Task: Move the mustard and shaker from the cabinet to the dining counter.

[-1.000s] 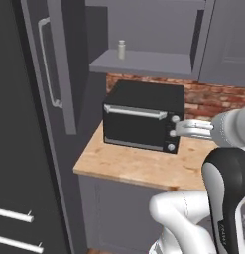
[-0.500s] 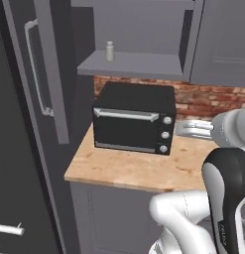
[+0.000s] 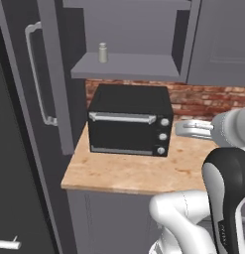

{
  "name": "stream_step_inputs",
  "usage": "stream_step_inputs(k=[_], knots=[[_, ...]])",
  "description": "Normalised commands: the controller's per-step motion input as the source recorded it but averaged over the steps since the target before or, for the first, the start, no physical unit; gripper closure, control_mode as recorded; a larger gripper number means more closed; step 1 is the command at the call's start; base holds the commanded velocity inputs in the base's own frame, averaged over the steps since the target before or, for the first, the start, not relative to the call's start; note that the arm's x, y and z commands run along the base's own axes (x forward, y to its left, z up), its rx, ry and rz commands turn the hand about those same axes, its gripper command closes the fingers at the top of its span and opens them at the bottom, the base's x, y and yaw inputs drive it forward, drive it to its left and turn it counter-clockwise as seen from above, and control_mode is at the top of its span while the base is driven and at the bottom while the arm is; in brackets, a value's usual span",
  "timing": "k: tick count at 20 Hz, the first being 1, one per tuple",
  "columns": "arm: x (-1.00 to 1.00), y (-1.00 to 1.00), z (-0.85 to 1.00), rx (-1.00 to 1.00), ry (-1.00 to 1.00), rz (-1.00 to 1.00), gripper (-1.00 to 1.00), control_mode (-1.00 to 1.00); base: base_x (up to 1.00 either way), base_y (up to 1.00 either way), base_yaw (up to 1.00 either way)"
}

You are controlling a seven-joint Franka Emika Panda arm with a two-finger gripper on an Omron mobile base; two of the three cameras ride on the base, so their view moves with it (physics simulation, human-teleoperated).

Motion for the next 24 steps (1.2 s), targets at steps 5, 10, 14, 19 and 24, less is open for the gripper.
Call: stream_step_inputs(k=[5, 10, 14, 19, 24], knots=[[0.00, 0.00, 0.00, 0.00, 0.00, 0.00, -1.00, 1.00, 0.48, 0.24, -0.20], [0.00, 0.00, 0.00, 0.00, 0.00, 0.00, -1.00, 1.00, 0.48, 0.40, -0.20], [0.00, 0.00, 0.00, 0.00, 0.00, 0.00, -1.00, 1.00, 0.39, 0.45, -0.19], [0.00, 0.00, 0.00, 0.00, 0.00, 0.00, -1.00, 1.00, 0.38, 0.39, -0.18], [0.00, 0.00, 0.00, 0.00, 0.00, 0.00, -1.00, 1.00, 0.44, 0.25, -0.14]])
